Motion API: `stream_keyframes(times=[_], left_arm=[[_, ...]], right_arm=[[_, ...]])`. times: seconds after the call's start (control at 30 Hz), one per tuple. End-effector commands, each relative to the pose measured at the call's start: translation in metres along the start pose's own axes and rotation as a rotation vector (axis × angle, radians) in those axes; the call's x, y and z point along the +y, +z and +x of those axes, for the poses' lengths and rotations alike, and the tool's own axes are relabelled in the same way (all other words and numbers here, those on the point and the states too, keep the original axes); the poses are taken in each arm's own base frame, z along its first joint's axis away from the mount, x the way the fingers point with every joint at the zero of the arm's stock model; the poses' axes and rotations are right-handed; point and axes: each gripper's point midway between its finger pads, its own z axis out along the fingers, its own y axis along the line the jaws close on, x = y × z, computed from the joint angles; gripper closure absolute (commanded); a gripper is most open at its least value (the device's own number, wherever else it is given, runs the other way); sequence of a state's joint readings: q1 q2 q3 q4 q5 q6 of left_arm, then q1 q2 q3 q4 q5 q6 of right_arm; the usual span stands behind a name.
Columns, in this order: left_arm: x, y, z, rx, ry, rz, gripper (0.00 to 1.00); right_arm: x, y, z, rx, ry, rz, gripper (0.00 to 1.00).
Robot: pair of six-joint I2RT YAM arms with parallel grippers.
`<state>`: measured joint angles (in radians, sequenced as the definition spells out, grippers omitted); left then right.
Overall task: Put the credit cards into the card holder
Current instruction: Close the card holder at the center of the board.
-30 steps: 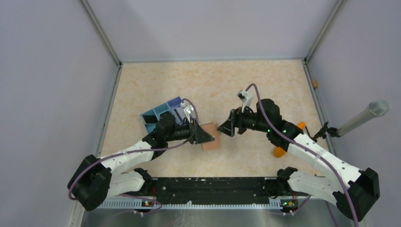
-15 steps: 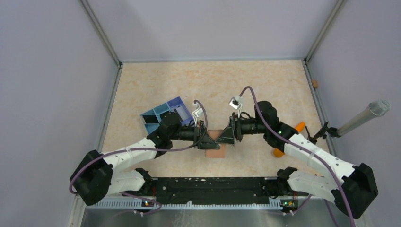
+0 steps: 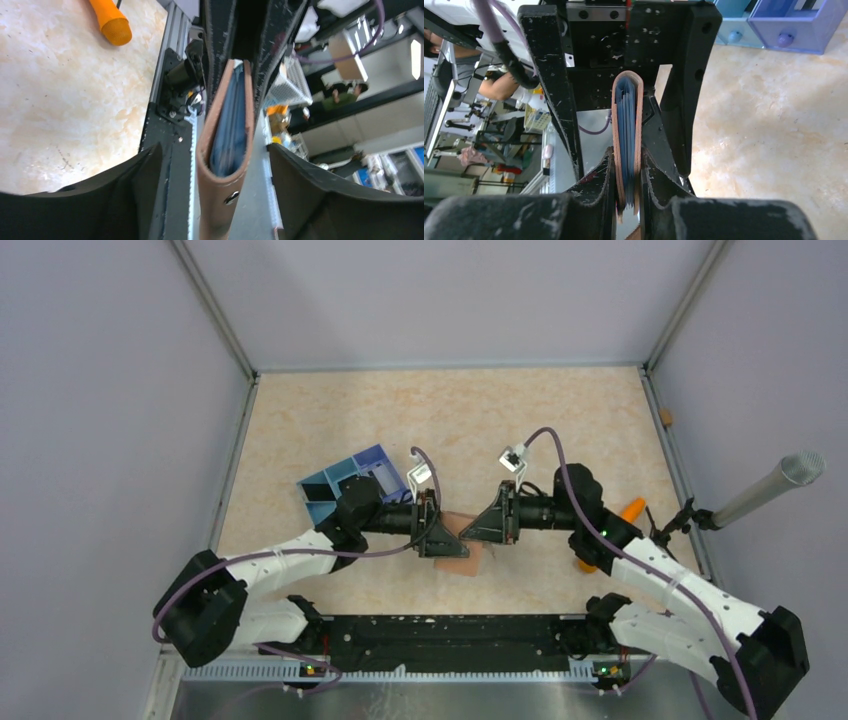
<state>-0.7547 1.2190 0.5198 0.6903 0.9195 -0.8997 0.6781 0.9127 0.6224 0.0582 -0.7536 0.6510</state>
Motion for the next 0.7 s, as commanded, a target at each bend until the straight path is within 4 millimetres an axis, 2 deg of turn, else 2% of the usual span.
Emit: stream_keyframes(times=[0.0,0.03,0.1,0.6,0.67], left_arm=[[-0.013,0.000,-0.017,-0.083,0.075,0.019,0.09],[-0.013,-0.001,-0.016,-0.086,0.074,0.016,0.04],[-0.011,-0.003,-0.014,-0.089,0.072,0.005,0.01],[-0.015,-0.022,0.001,-0.080,0.132,-0.068,0.01],[-0.014,-0.023,0.004,-0.070,0.126,-0.069,0.06]], right_arm=[[0.016,-0.006,-0.019,-0.090,-0.068,-0.018,1.00],[0.017,-0.008,-0.019,-0.095,-0.072,-0.022,1.00],[0.018,-0.010,-0.018,-0.105,-0.077,-0.029,1.00],[0.036,-0.018,-0.024,-0.118,-0.092,-0.090,1.00],[0.038,-0.018,-0.025,-0.121,-0.092,-0.096,1.00]])
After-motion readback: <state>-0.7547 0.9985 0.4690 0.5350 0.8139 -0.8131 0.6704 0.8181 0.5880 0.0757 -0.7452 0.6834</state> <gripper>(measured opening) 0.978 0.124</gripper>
